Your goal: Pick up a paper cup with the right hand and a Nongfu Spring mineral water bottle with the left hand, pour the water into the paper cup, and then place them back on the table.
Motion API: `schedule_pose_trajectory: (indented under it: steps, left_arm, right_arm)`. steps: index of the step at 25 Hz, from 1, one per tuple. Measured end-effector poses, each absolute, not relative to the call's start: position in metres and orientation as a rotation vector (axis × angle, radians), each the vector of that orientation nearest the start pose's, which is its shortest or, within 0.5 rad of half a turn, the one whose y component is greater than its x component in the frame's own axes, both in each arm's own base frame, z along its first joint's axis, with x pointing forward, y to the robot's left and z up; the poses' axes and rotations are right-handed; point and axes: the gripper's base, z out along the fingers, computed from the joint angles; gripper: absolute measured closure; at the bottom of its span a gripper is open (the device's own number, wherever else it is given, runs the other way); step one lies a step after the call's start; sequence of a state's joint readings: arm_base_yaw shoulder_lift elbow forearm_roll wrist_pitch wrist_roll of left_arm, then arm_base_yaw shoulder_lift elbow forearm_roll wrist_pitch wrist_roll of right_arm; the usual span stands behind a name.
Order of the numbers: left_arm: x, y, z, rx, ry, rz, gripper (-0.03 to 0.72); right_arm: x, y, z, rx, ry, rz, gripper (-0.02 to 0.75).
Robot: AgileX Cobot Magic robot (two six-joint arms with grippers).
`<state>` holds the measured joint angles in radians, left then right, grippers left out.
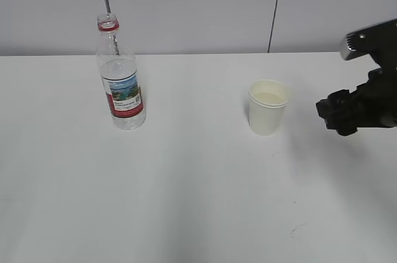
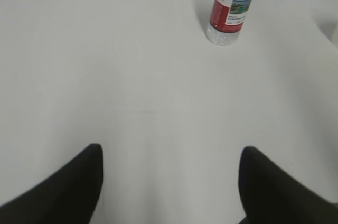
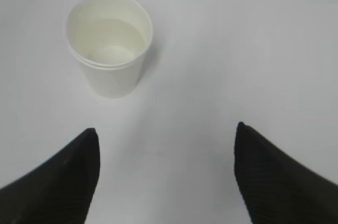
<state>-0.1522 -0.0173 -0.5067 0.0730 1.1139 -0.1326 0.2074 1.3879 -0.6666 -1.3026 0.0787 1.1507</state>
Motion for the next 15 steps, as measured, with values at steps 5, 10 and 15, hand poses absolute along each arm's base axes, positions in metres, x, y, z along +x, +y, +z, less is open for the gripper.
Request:
schedule_pose_trajectory:
  steps: [5,10,15]
  left_arm:
    - [-0.011,0.007,0.275,-0.103,2.068,-0.014,0.197]
    - [-0.011,0.006,0.275,-0.150,2.065,0.014,0.197]
    - [-0.011,0.006,0.275,-0.153,2.065,0.016,0.197]
  right_arm:
    - [0.268,0.039,0.220,-0.296,2.230,-0.182,0.147]
    - [0.266,0.028,0.219,-0.192,2.272,-0.287,0.147]
    - [0.260,0.027,0.212,-0.147,2.369,-0.274,0.147]
